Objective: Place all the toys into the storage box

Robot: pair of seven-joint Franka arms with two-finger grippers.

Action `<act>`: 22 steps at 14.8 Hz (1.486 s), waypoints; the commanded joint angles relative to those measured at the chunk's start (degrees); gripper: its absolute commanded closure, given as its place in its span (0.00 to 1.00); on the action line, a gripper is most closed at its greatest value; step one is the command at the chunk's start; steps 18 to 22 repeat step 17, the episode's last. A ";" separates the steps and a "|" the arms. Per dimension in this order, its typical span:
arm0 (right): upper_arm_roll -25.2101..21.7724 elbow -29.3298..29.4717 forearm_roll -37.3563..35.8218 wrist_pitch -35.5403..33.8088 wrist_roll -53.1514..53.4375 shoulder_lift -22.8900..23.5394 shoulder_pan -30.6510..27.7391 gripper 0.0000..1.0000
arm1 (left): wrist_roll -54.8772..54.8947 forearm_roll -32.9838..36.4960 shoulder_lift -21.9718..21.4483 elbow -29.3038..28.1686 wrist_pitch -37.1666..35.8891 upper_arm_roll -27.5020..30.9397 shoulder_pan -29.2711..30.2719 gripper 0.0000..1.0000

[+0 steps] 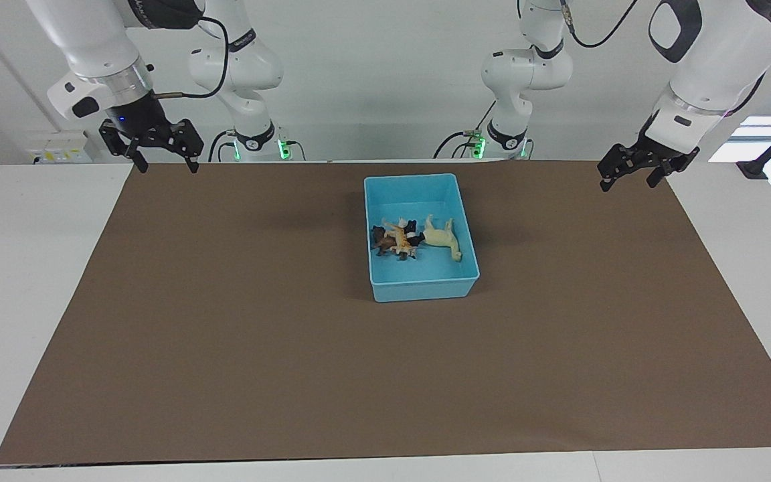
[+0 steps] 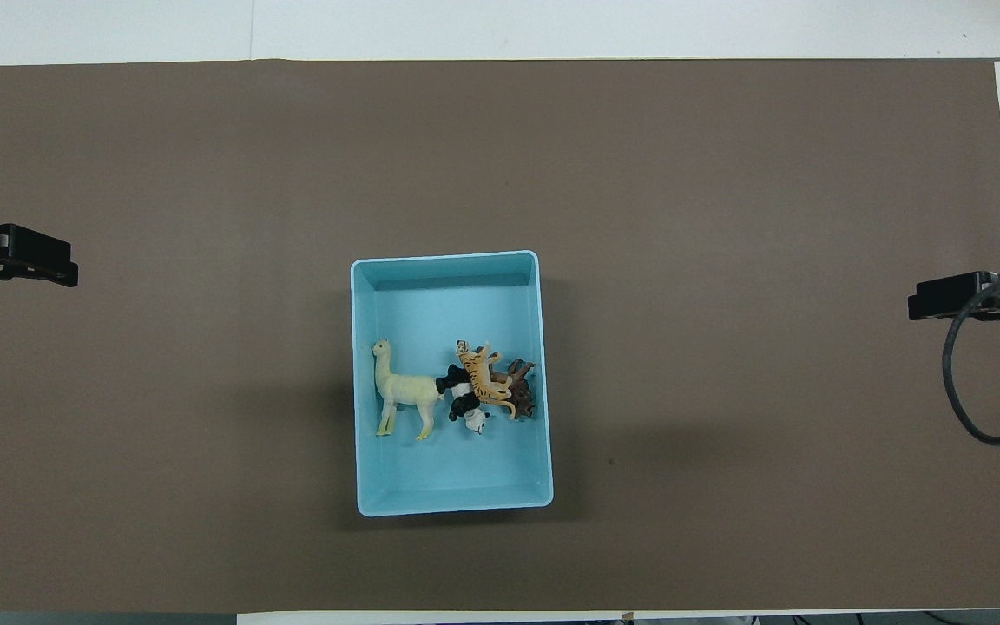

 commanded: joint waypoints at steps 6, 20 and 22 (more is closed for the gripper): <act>0.42 2.07 -1.69 -1.29 -2.20 1.68 -0.82 0.00 | 4.41 -1.17 -0.63 -0.81 1.12 0.42 0.13 0.00; 0.51 1.36 -1.70 -1.64 -1.85 1.06 -1.52 0.00 | 6.97 -0.12 0.51 0.33 1.65 0.16 -1.71 0.00; 0.51 1.36 -1.70 -1.64 -1.85 1.06 -1.52 0.00 | 6.97 -0.12 0.51 0.33 1.65 0.16 -1.71 0.00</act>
